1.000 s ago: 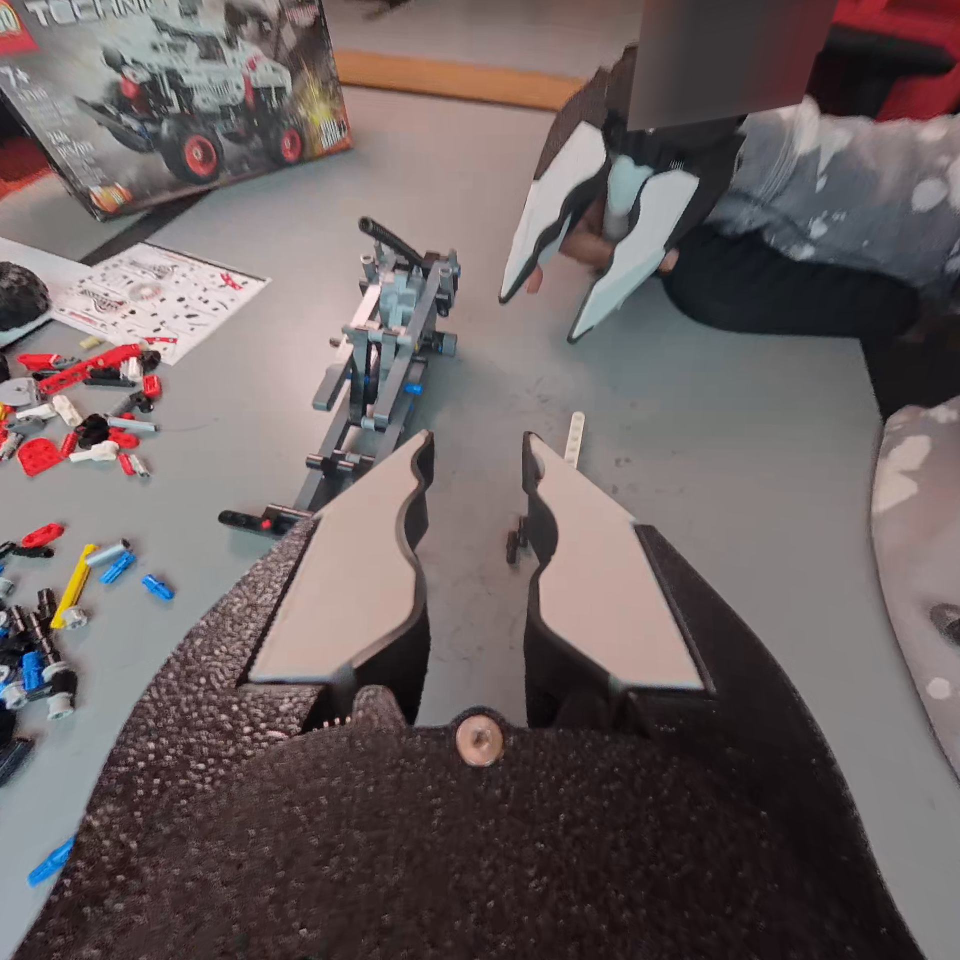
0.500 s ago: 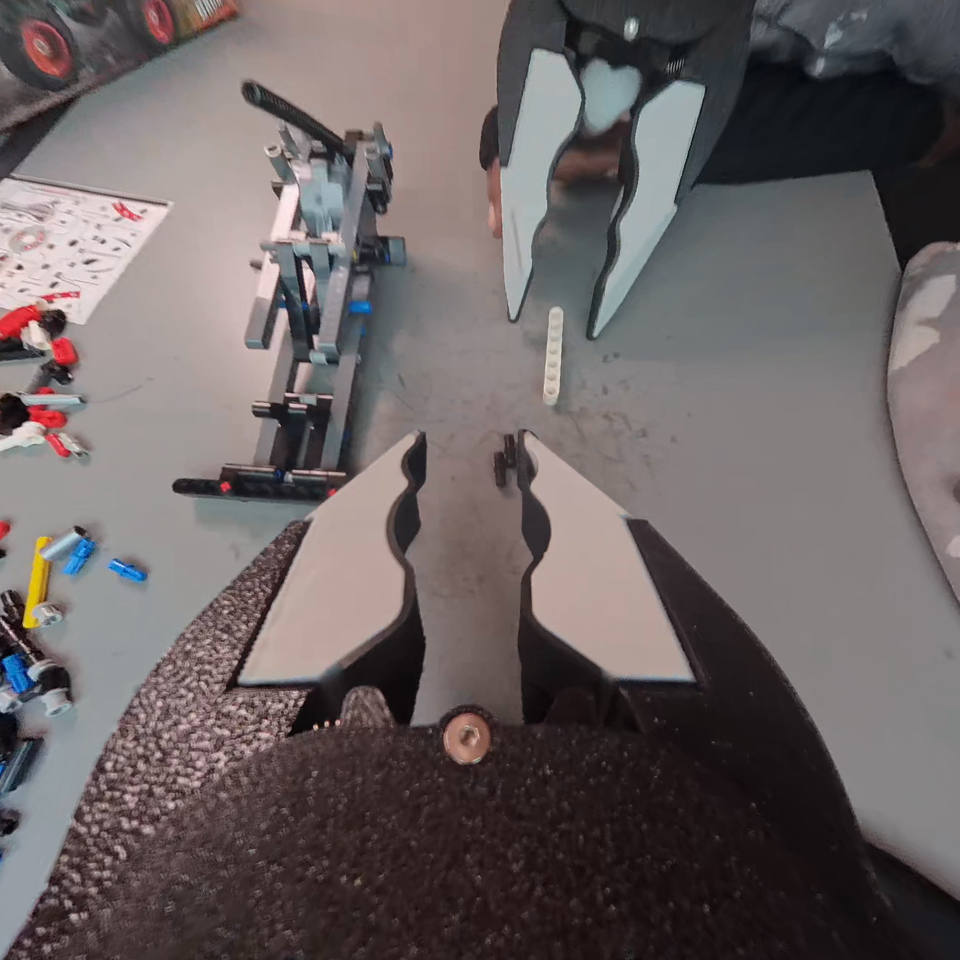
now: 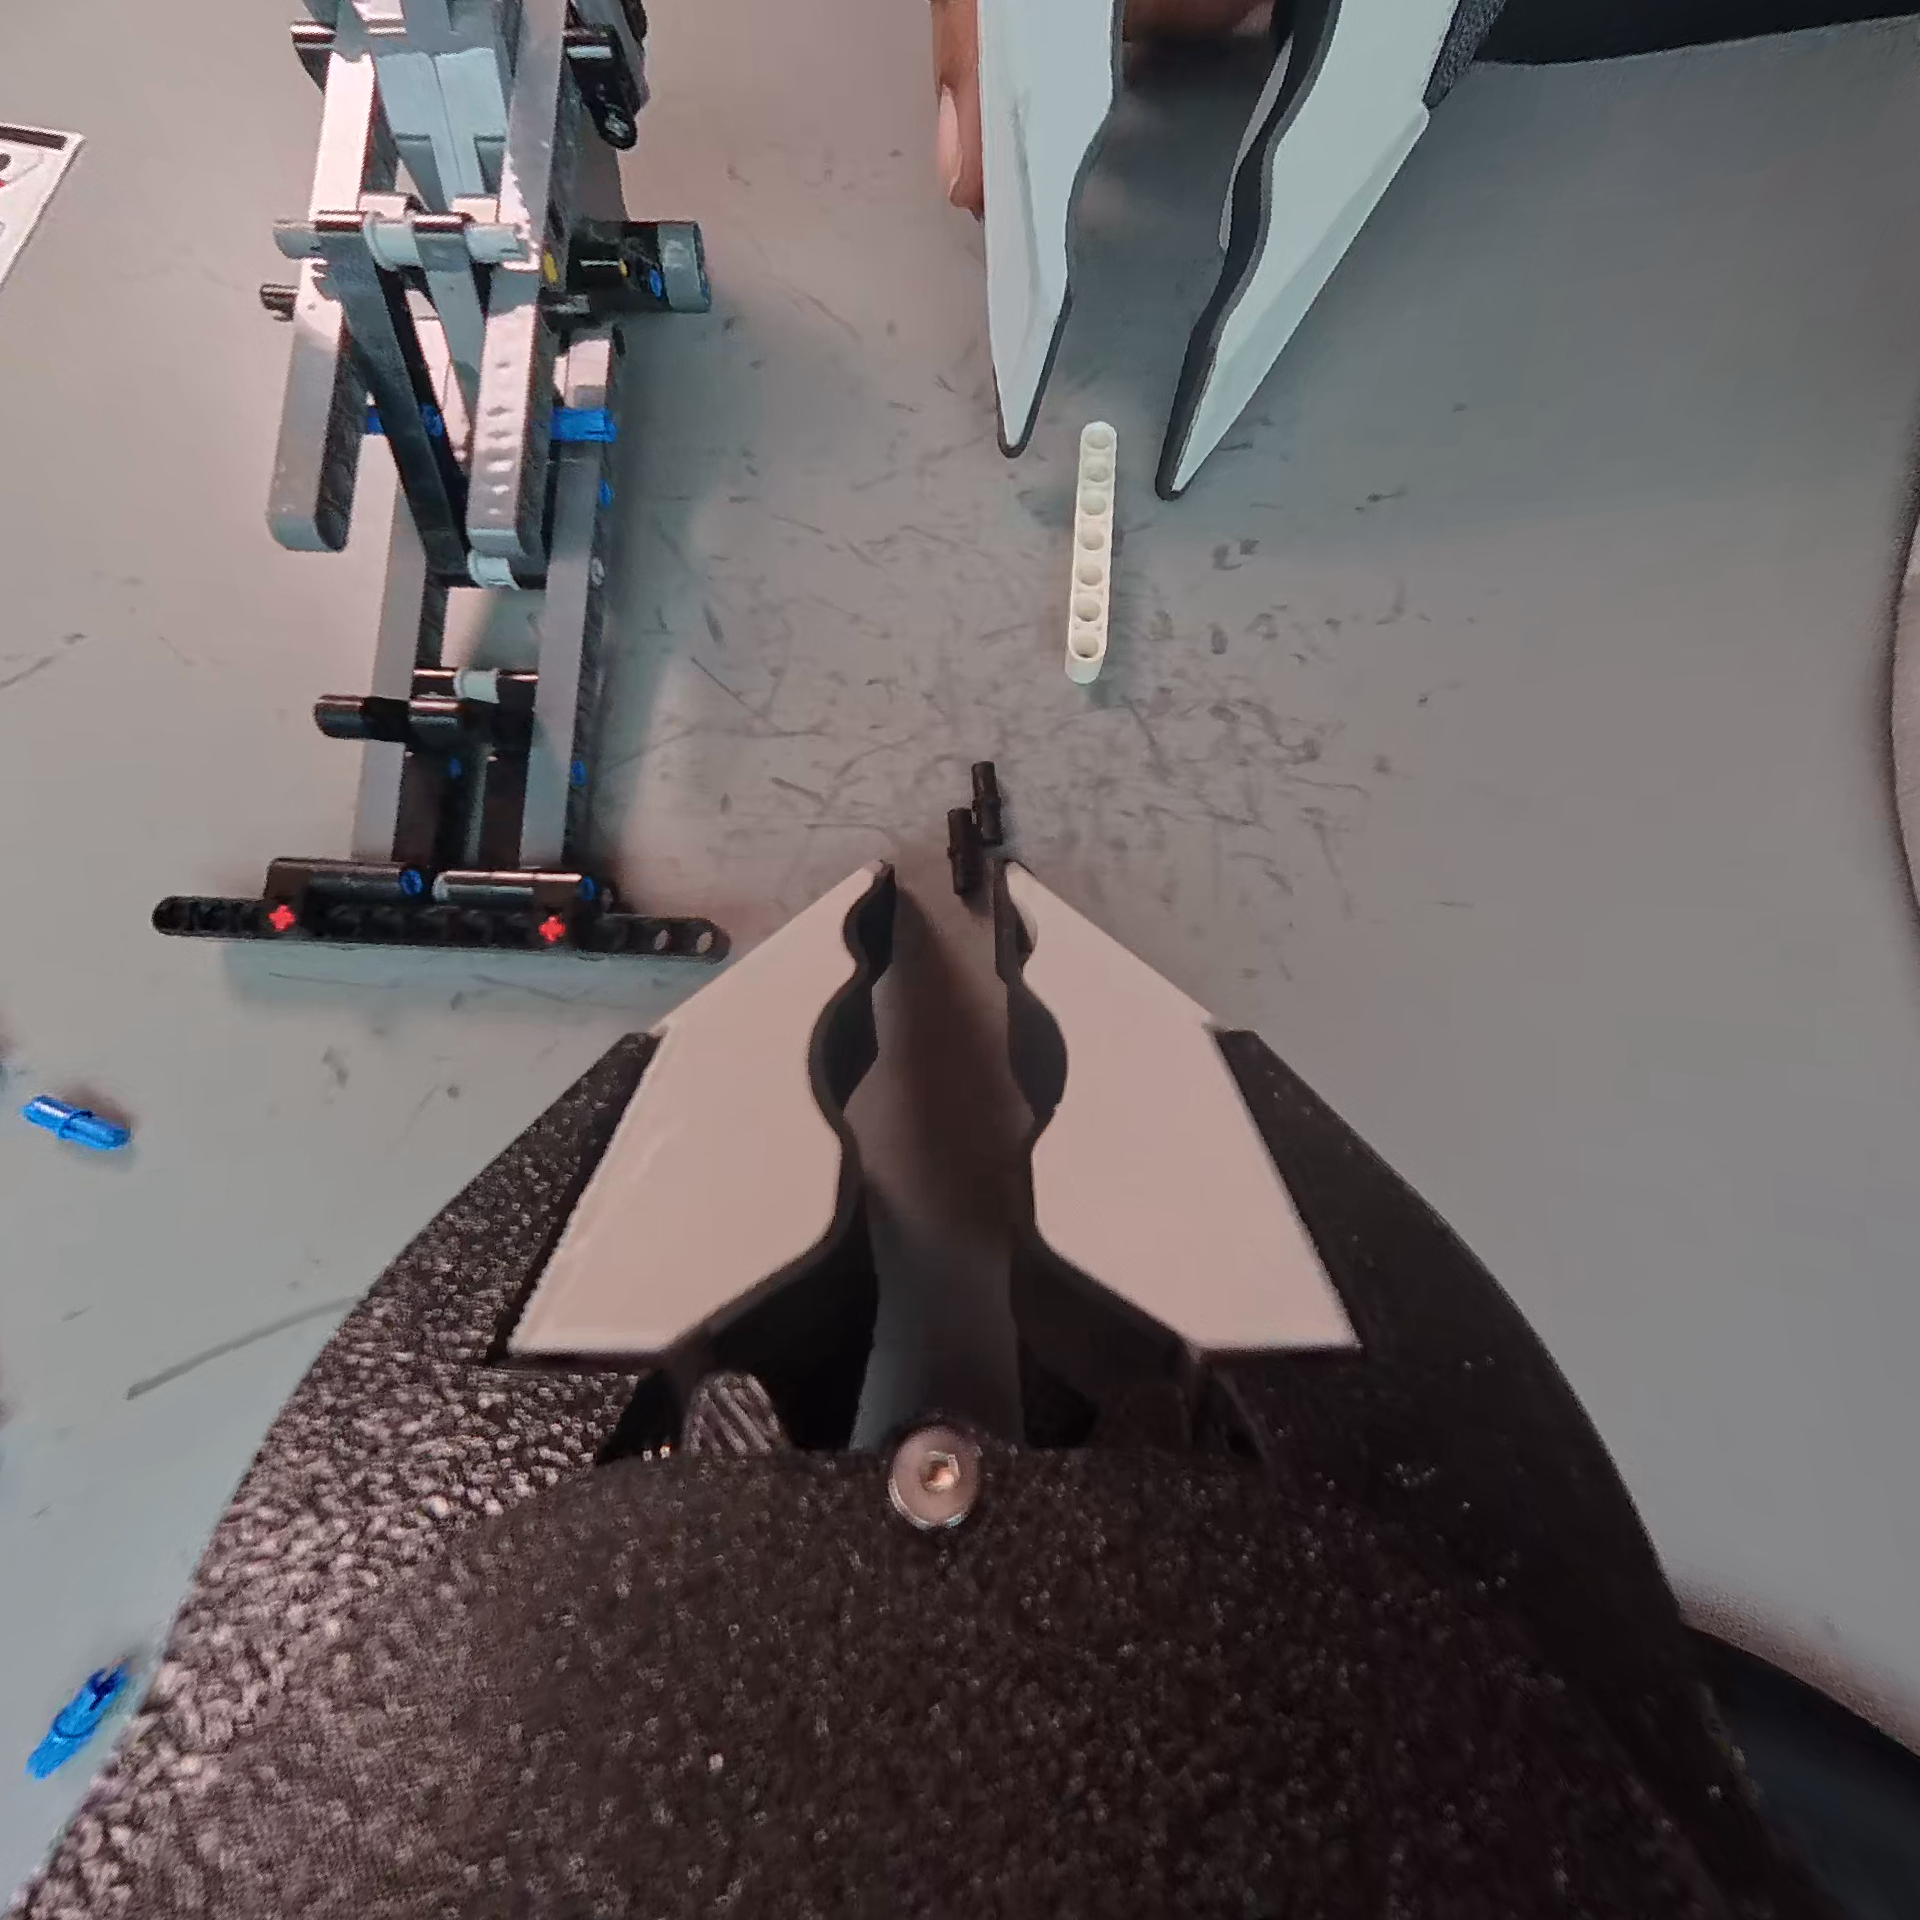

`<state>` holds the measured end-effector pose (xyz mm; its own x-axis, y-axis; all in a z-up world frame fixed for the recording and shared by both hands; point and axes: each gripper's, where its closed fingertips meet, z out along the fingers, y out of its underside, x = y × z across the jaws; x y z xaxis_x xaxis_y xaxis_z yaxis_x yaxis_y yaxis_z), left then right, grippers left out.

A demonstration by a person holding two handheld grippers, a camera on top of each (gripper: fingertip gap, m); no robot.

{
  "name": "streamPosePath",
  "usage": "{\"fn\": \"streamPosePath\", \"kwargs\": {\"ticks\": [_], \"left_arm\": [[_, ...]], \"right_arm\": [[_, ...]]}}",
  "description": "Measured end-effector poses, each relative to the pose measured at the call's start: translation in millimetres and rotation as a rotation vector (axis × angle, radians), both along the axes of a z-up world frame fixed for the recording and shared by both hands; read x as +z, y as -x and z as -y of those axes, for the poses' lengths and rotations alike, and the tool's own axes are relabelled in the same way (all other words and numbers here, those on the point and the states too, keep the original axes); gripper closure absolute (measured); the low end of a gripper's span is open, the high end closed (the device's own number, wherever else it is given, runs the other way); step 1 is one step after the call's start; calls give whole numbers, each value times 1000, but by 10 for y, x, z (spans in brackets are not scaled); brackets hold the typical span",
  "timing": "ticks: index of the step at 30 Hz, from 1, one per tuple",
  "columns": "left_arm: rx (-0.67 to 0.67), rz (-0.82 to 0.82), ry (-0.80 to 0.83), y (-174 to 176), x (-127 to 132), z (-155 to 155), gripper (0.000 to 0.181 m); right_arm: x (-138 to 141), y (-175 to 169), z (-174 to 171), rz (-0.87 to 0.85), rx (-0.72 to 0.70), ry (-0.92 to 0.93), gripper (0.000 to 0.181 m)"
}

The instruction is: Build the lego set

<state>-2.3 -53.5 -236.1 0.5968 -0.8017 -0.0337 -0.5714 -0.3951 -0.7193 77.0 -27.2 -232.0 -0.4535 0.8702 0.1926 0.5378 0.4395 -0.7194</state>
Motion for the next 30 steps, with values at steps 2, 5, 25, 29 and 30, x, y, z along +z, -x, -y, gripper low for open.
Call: {"fn": "streamPosePath", "kwargs": {"ticks": [2,5,25,29,30], "left_arm": [[-3,0,3,-33,-6,9,164],[-15,1,11,-75,-10,32,174],[-244,570,-117,-772,981,309,175],[-261,560,-97,-793,951,342,175],[-264,560,-88,-797,944,349,175]], "right_arm": [[1,-3,2,-7,-2,-9,154],[6,-3,6,-17,-2,-18,153],[964,102,592,-482,162,229,165],[933,84,604,-475,175,173,169],[928,83,604,-478,177,155,171]]}}
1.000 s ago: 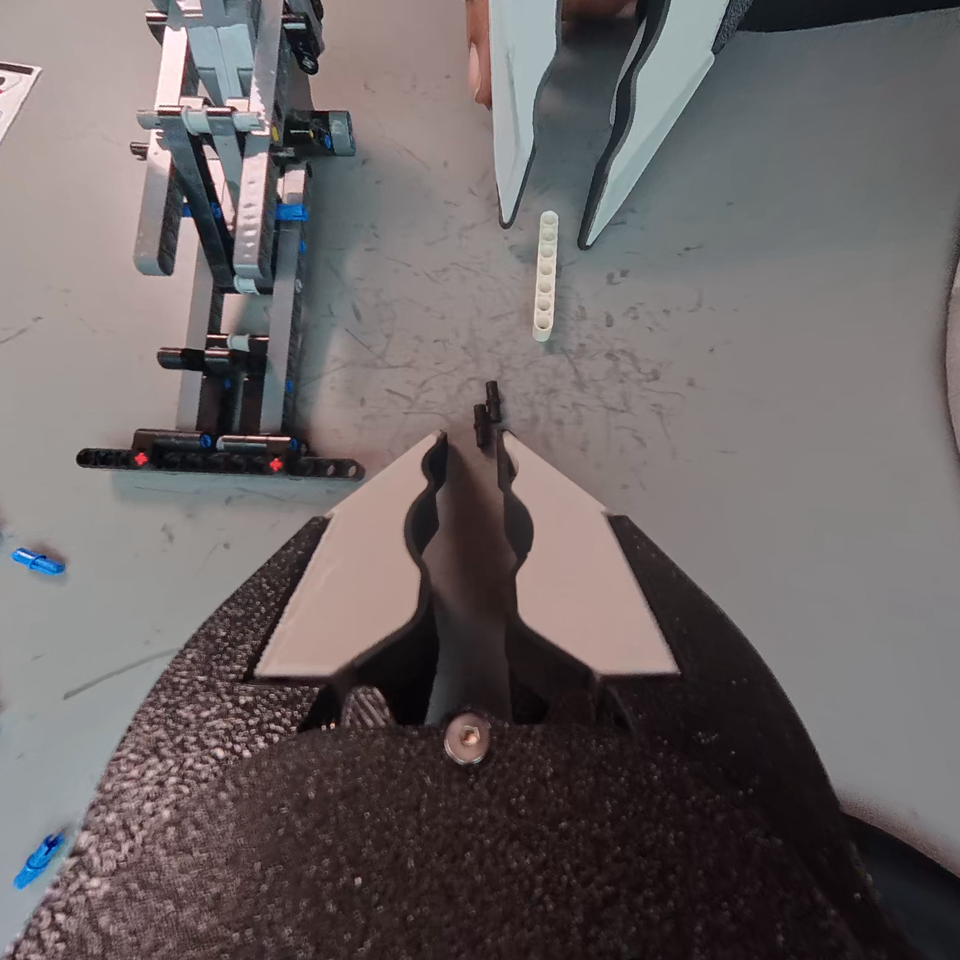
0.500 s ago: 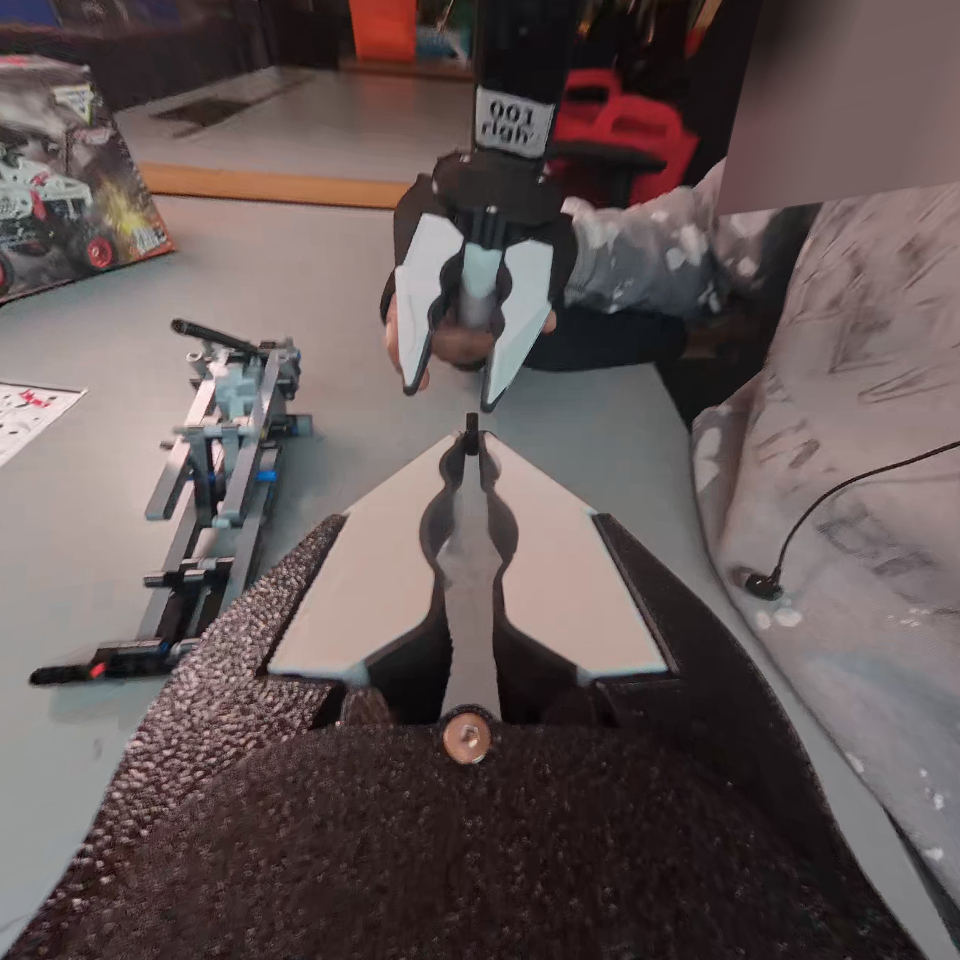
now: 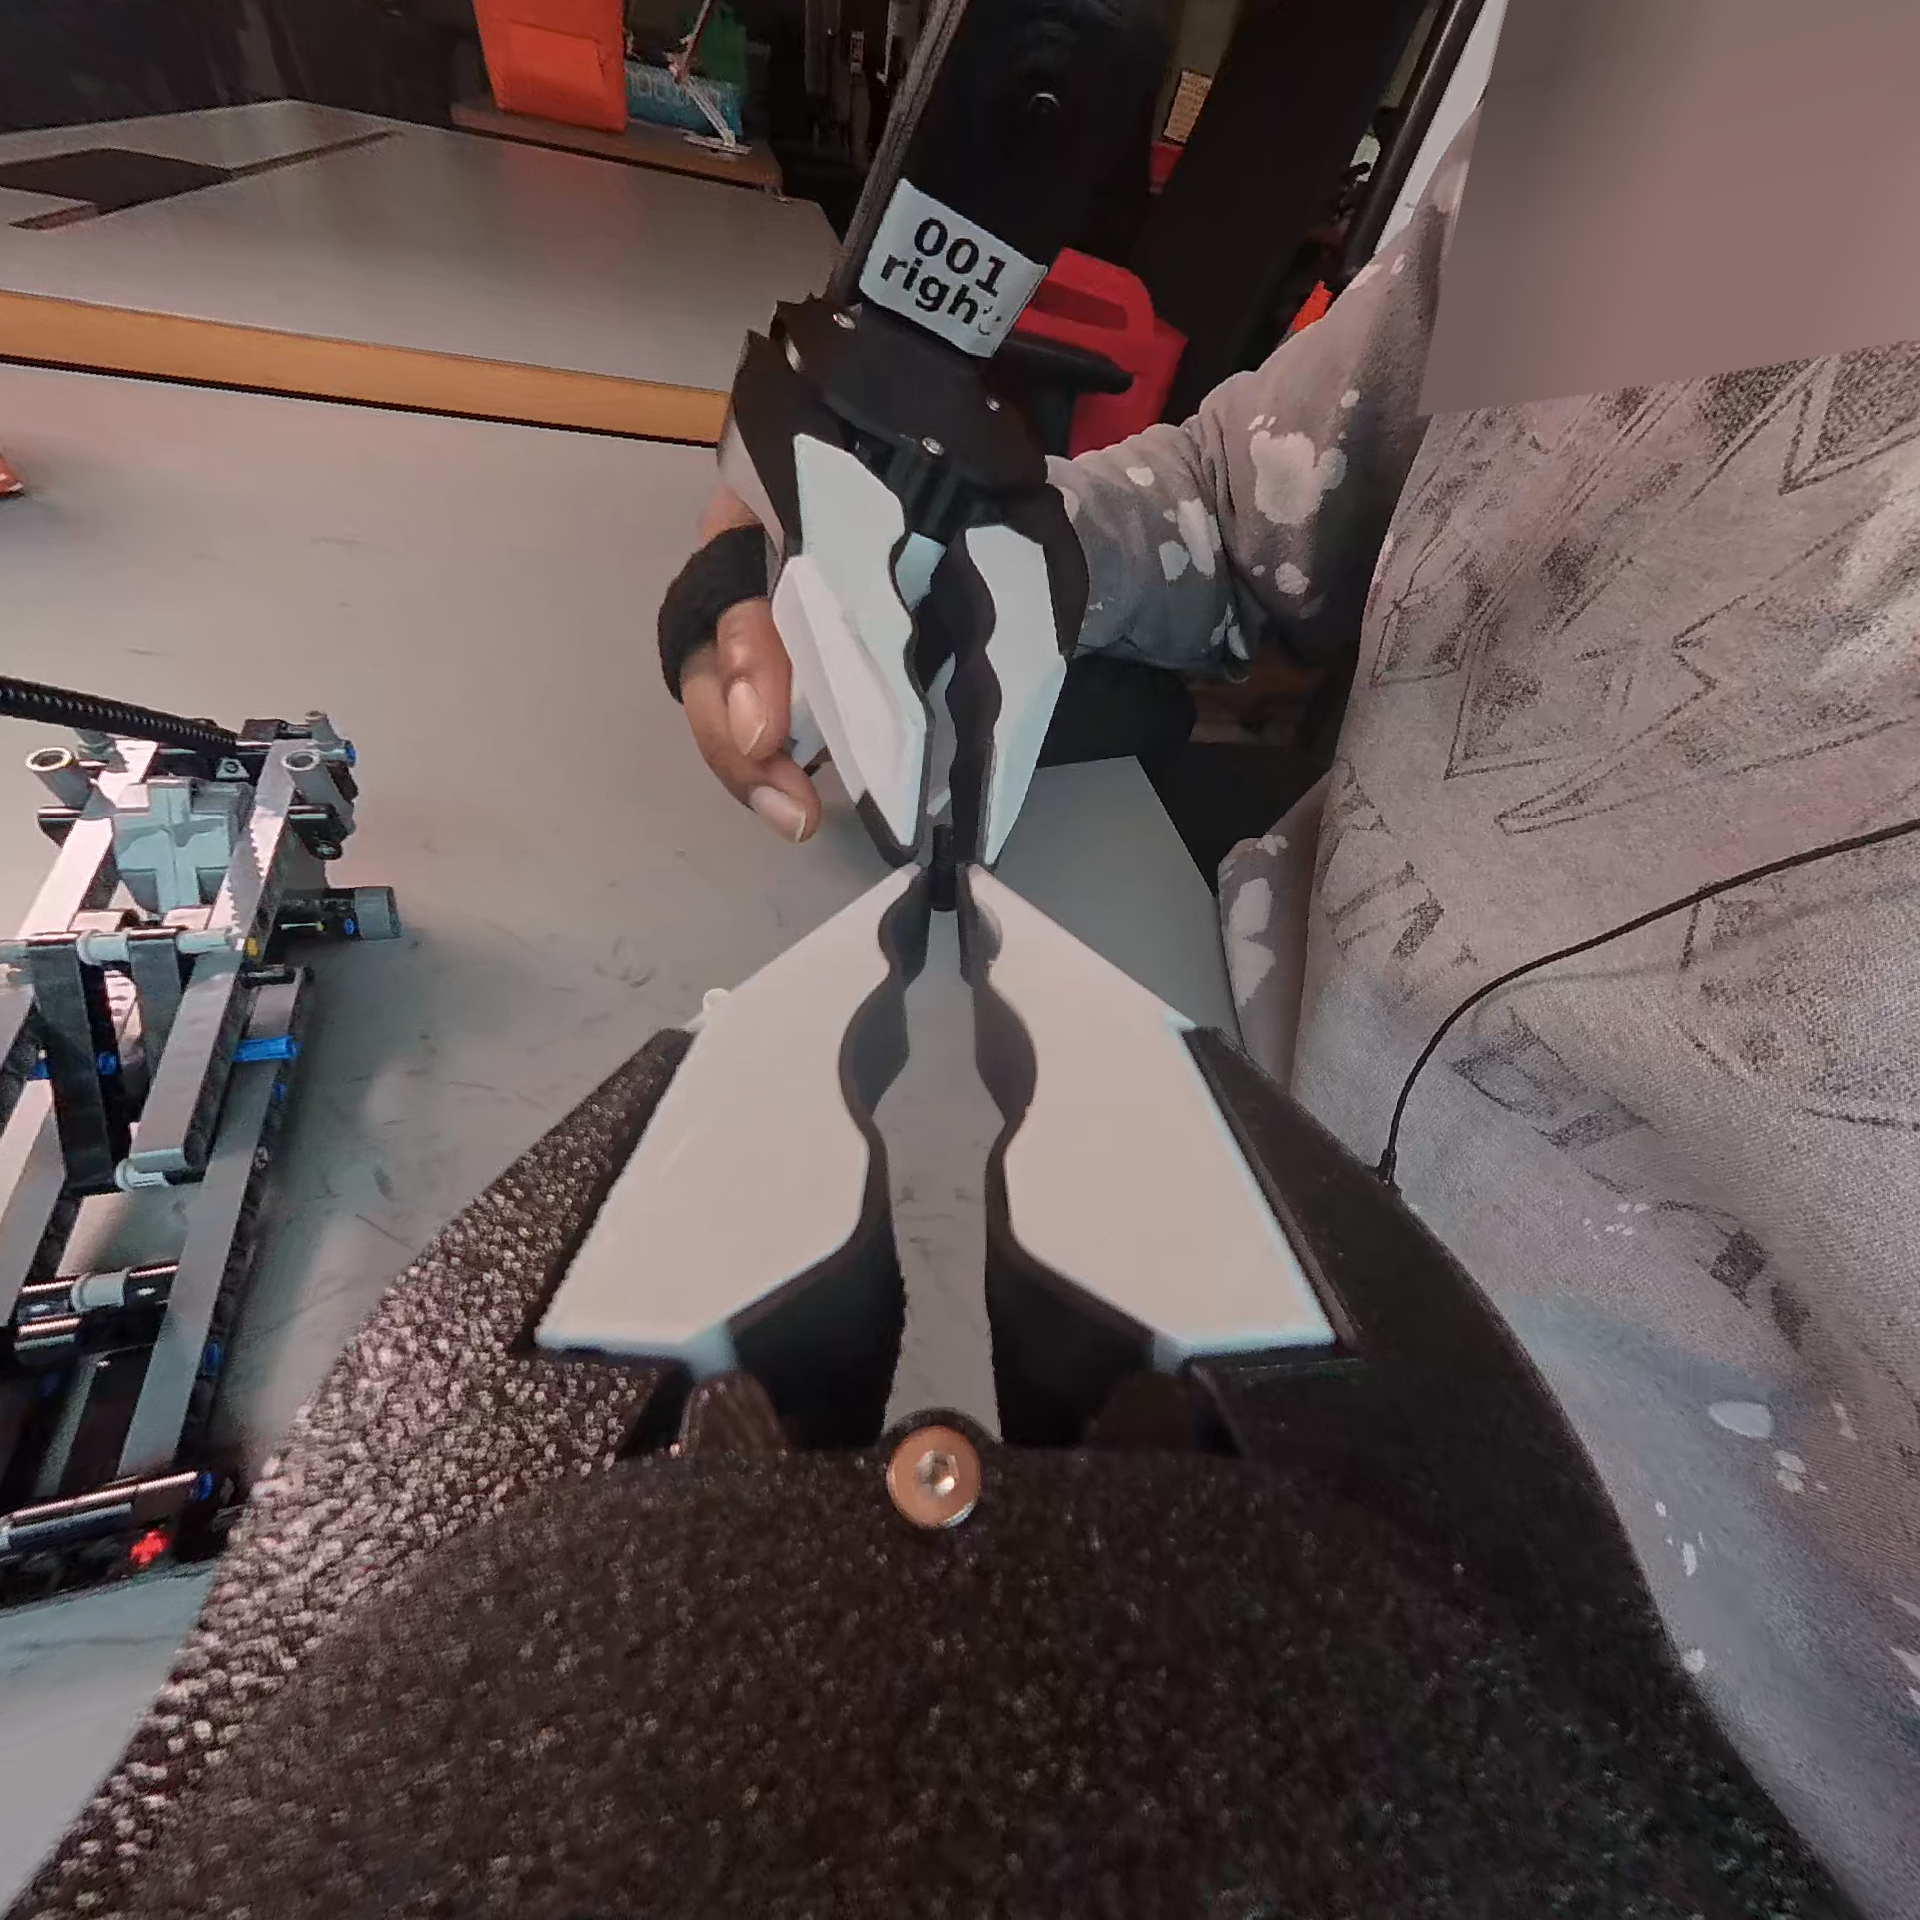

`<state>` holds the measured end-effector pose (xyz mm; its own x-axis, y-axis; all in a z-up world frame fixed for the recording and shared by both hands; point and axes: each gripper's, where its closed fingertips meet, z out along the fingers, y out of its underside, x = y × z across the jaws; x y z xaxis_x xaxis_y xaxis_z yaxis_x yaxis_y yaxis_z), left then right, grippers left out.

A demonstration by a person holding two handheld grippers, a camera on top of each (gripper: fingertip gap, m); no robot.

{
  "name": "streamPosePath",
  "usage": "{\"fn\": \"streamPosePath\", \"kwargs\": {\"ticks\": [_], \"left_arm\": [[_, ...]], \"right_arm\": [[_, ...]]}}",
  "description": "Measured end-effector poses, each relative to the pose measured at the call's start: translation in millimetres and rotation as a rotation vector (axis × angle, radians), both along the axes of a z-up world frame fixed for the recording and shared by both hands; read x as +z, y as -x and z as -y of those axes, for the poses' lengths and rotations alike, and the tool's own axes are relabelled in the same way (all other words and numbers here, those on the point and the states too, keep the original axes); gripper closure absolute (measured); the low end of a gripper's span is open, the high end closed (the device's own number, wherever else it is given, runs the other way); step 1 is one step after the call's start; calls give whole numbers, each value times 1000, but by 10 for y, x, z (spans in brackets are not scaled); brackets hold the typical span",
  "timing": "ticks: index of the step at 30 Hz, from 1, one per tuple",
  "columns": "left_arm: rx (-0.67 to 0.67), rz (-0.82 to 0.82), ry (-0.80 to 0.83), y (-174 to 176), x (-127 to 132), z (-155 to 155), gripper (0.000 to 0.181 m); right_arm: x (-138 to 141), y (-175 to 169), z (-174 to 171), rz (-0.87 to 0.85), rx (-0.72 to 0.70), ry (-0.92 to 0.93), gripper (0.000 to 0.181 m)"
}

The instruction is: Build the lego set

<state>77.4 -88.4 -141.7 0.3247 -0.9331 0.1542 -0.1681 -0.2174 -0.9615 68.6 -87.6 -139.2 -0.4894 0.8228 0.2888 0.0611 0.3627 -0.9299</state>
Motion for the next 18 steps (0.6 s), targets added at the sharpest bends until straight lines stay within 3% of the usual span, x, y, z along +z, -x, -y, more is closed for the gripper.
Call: {"fn": "streamPosePath", "kwargs": {"ticks": [11,14,18], "left_arm": [[-8,6,131,12,-65,-11,174],[-1,8,147,7,-77,-28,174],[118,-68,119,124,-167,-203,160]], "right_arm": [[-76,6,-4,-12,-27,-166,177],[-79,-1,-20,19,-27,-127,177],[-215,-50,-282,154,-86,-98,177]]}}
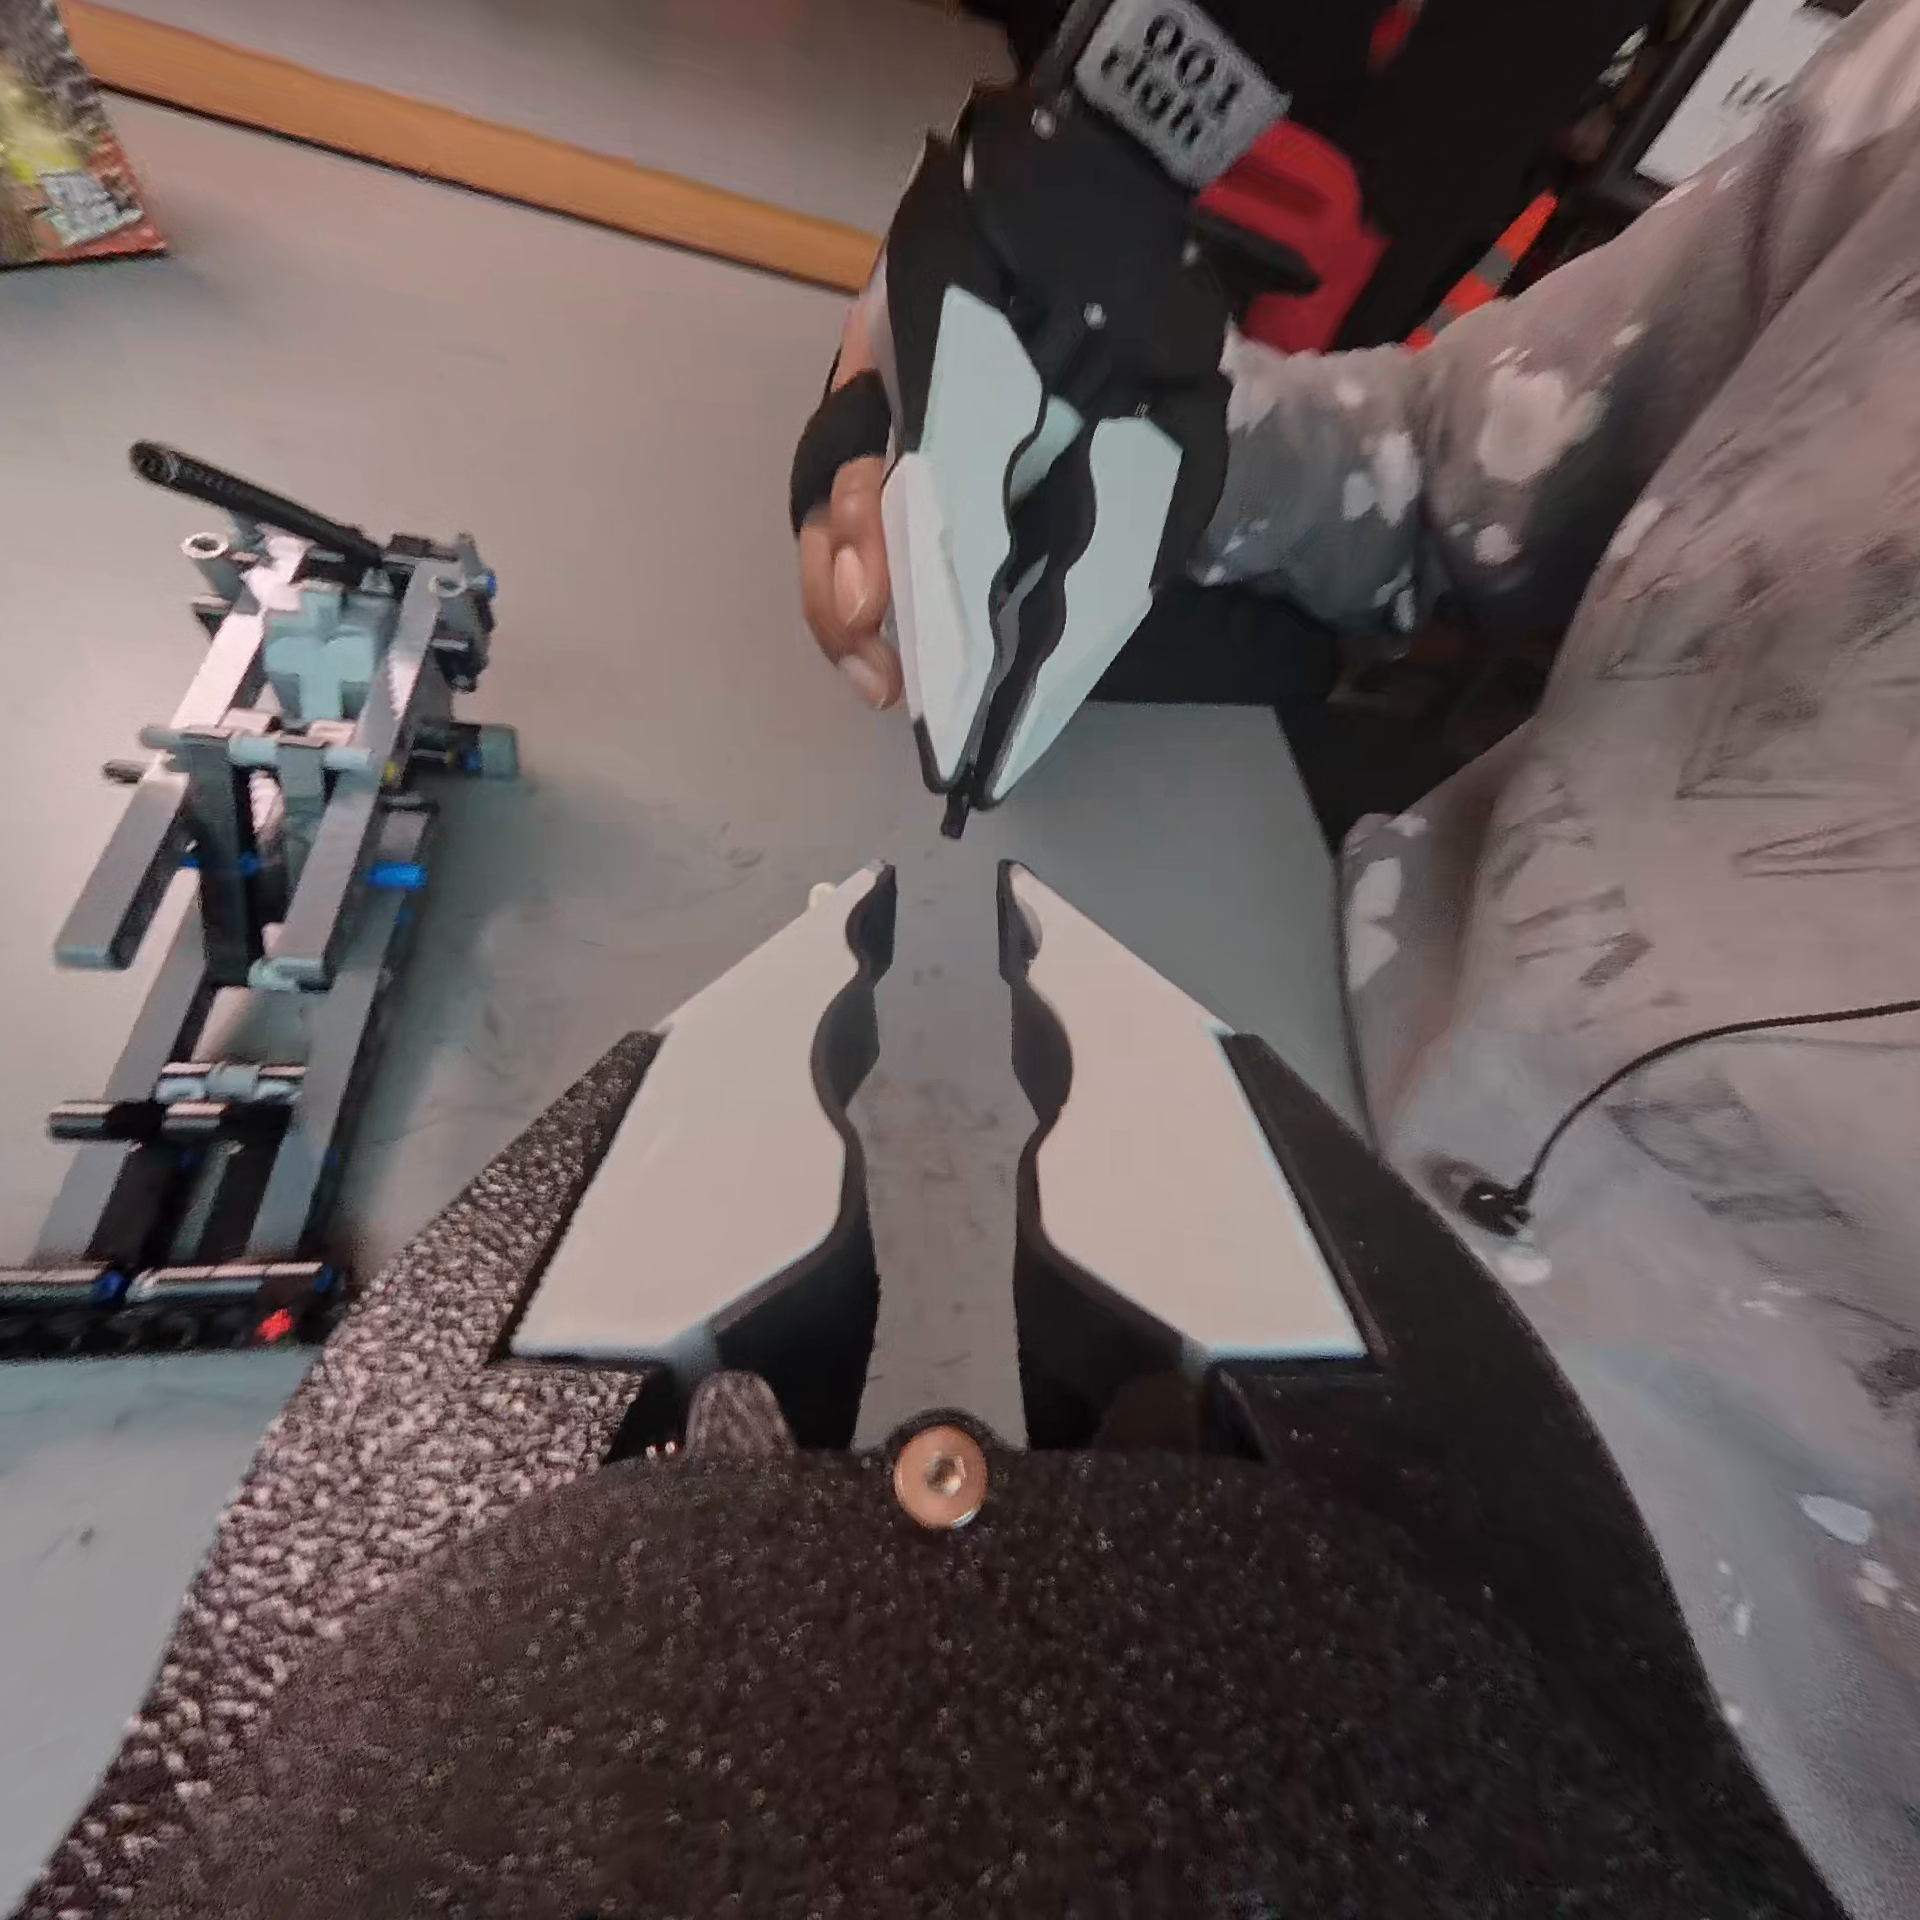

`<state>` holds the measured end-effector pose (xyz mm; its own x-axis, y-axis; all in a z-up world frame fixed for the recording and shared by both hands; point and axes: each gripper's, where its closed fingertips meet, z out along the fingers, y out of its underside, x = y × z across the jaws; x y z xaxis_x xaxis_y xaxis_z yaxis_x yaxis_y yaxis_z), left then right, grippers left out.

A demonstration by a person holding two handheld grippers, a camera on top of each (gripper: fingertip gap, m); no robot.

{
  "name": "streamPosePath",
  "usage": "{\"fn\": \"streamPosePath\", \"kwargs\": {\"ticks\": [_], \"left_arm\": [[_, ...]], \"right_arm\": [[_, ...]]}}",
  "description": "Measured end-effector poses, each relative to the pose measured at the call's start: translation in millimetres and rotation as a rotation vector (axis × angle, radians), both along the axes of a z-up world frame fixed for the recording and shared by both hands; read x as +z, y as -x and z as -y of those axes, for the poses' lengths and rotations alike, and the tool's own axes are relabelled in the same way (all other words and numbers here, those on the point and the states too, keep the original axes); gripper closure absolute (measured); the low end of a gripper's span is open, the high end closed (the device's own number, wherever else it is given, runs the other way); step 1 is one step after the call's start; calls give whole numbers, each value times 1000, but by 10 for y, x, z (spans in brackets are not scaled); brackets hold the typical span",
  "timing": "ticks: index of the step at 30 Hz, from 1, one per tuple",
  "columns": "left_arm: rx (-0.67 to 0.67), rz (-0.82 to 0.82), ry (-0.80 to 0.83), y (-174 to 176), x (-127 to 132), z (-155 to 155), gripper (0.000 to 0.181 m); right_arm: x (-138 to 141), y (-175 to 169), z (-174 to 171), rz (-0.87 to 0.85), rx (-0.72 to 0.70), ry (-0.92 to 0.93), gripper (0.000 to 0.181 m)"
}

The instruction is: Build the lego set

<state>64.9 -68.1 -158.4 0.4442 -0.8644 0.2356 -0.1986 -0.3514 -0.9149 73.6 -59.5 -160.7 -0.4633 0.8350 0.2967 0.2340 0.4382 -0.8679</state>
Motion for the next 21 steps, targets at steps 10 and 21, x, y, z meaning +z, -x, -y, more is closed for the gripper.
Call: {"fn": "streamPosePath", "kwargs": {"ticks": [10,21], "left_arm": [[141,-467,-4,112,-724,-218,155],[161,-519,-28,83,-782,-208,172]], "right_arm": [[-493,-165,-360,411,-100,-71,177],[-615,-113,-360,717,-22,-257,177]]}}
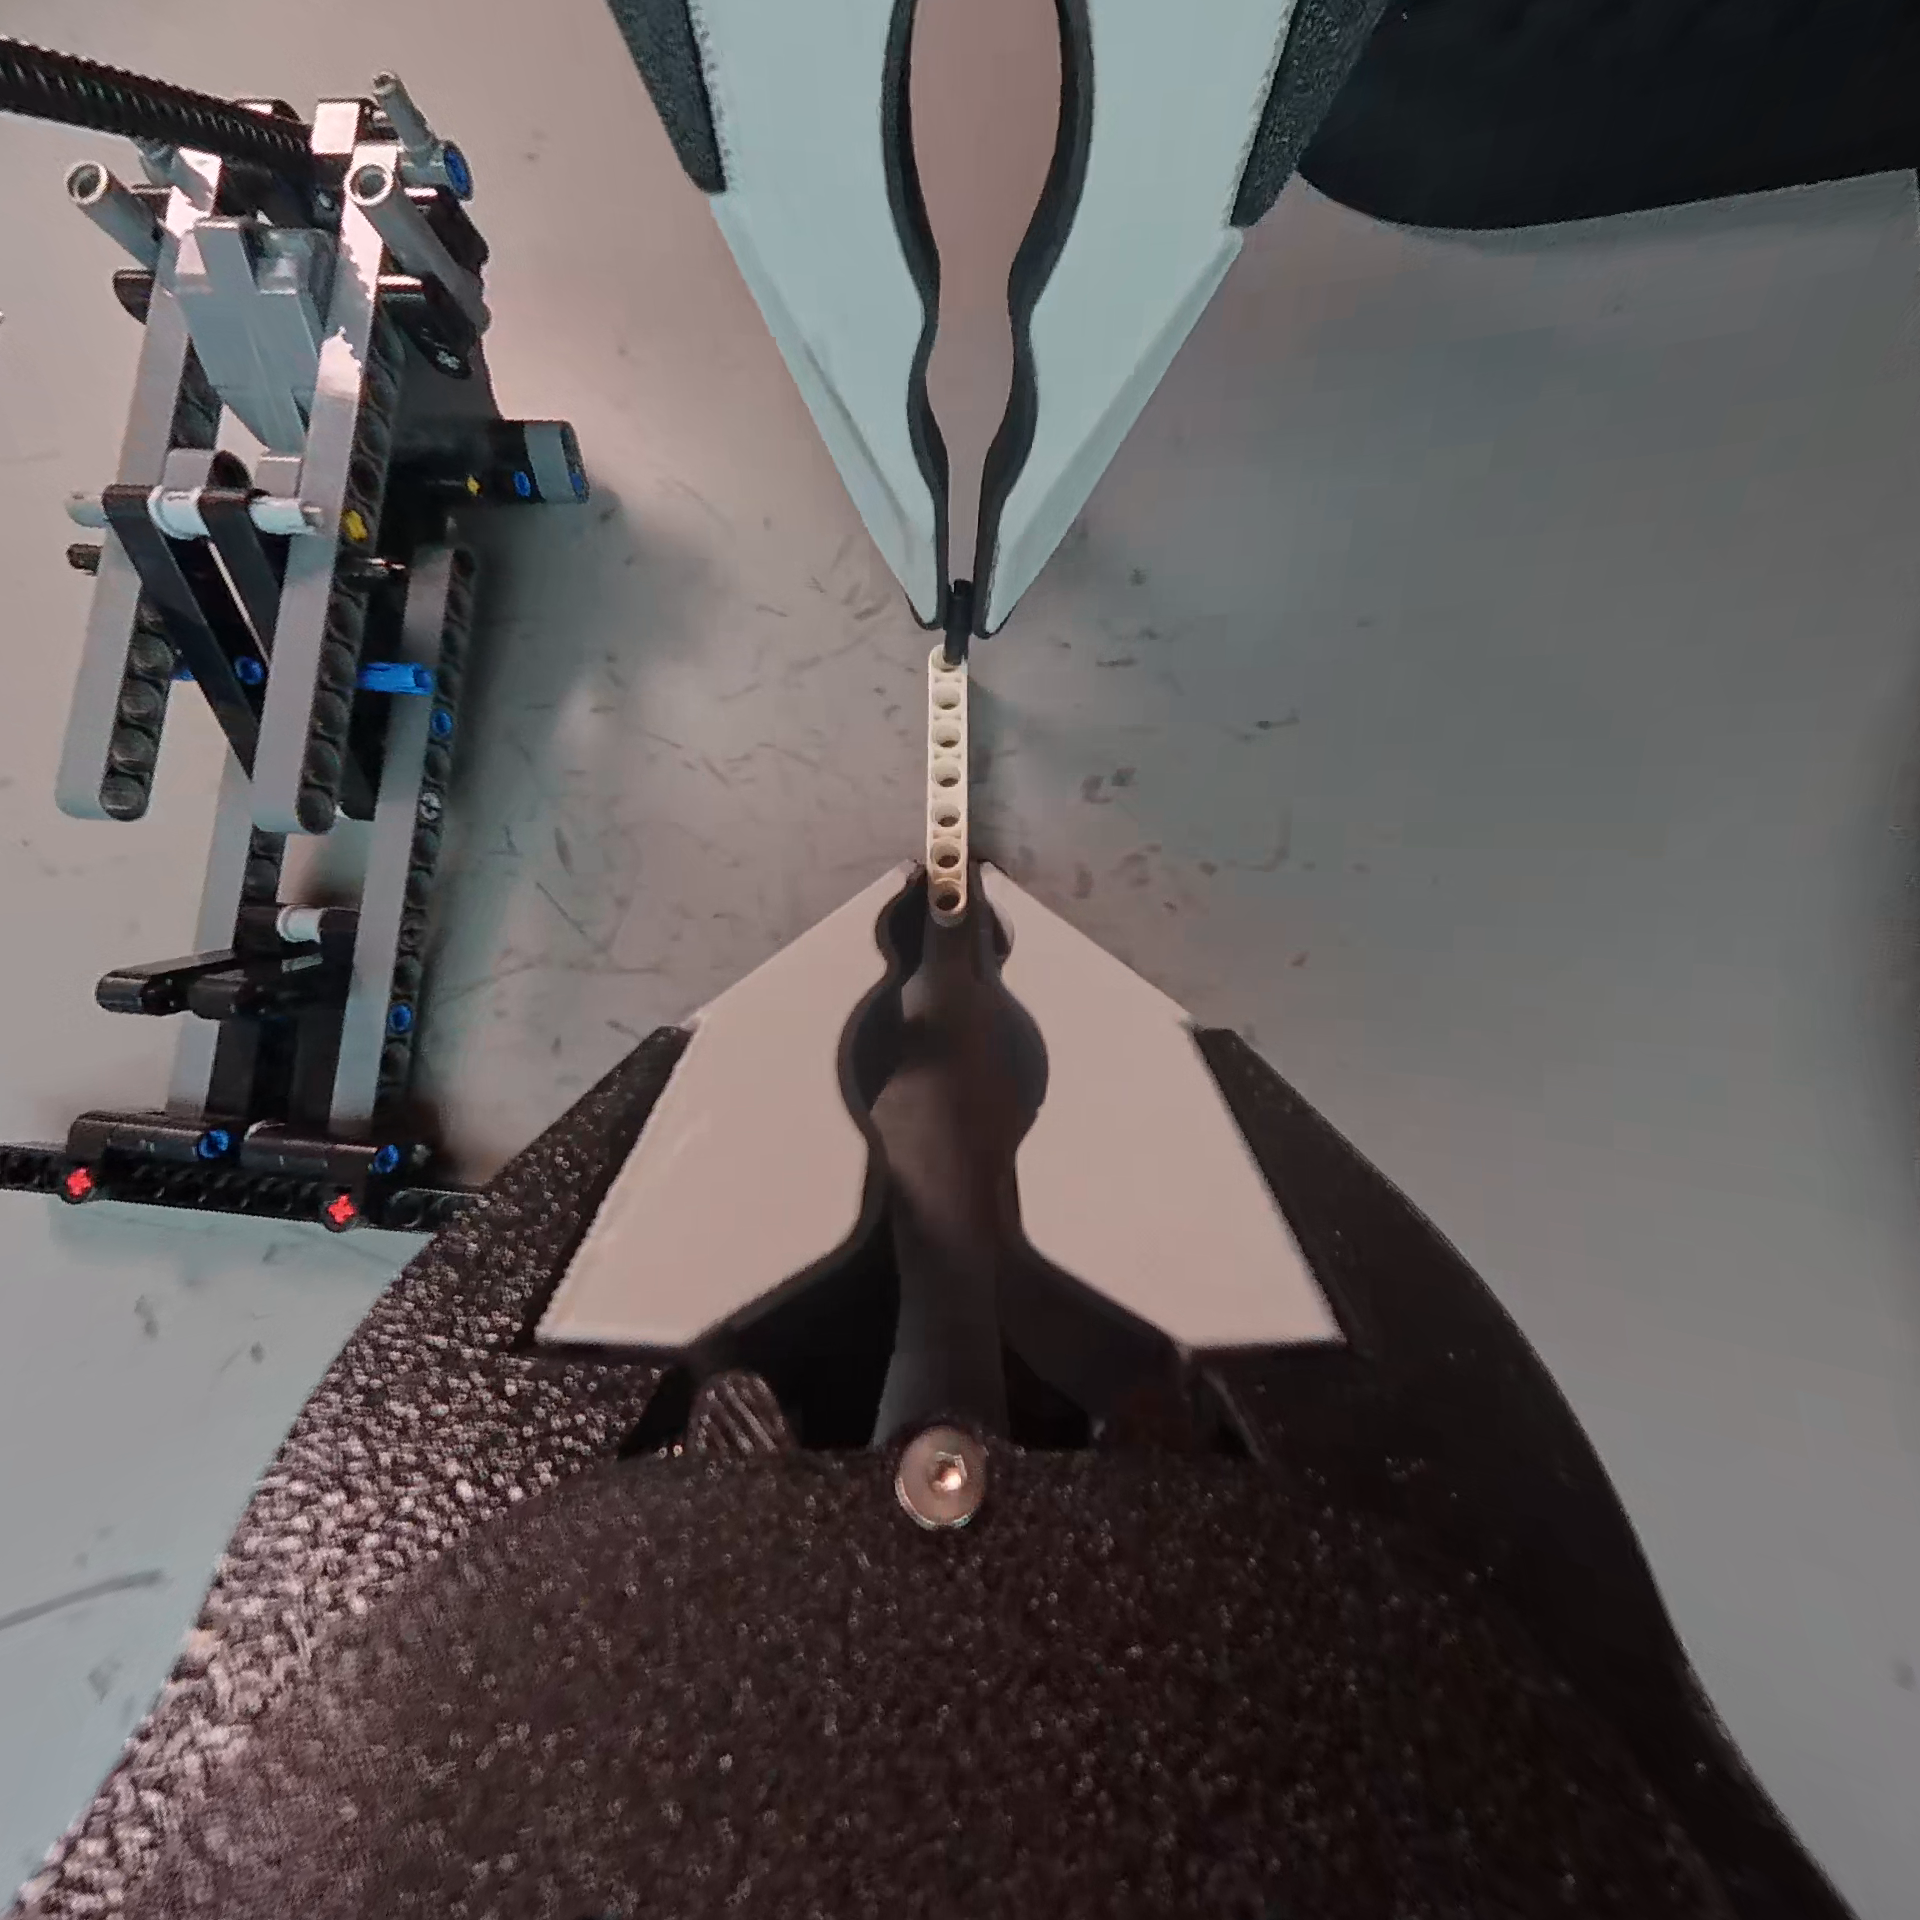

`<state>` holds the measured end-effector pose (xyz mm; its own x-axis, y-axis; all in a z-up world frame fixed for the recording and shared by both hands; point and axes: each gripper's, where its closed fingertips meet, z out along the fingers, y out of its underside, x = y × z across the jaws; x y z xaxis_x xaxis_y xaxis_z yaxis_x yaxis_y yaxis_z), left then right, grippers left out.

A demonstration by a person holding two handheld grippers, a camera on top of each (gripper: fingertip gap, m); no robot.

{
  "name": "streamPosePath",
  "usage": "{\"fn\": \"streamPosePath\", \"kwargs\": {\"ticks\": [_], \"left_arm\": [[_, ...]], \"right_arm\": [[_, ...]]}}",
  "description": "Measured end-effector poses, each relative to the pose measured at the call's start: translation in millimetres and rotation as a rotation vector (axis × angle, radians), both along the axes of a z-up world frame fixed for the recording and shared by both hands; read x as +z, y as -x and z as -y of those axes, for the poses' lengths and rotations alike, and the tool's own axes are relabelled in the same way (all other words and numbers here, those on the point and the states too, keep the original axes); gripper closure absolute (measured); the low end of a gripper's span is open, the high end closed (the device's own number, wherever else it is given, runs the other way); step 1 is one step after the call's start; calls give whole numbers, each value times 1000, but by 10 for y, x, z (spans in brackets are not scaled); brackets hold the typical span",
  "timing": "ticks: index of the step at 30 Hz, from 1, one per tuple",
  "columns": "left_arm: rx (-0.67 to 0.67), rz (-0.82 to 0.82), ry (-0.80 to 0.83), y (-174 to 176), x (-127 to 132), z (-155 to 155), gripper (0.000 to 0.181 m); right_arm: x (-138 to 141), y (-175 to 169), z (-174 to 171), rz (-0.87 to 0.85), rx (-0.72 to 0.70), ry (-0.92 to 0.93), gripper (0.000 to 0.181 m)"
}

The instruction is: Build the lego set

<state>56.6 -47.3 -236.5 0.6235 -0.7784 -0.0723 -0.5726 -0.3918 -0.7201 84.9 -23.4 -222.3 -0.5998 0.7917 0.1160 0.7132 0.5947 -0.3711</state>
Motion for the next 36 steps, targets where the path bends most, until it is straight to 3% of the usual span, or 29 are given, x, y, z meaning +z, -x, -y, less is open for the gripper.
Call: {"fn": "streamPosePath", "kwargs": {"ticks": [19,36], "left_arm": [[8,-3,-2,2,-5,1,172],[35,10,14,5,-7,6,172]], "right_arm": [[-30,32,-26,244,97,-31,178],[-40,18,-26,250,136,-56,178]]}}
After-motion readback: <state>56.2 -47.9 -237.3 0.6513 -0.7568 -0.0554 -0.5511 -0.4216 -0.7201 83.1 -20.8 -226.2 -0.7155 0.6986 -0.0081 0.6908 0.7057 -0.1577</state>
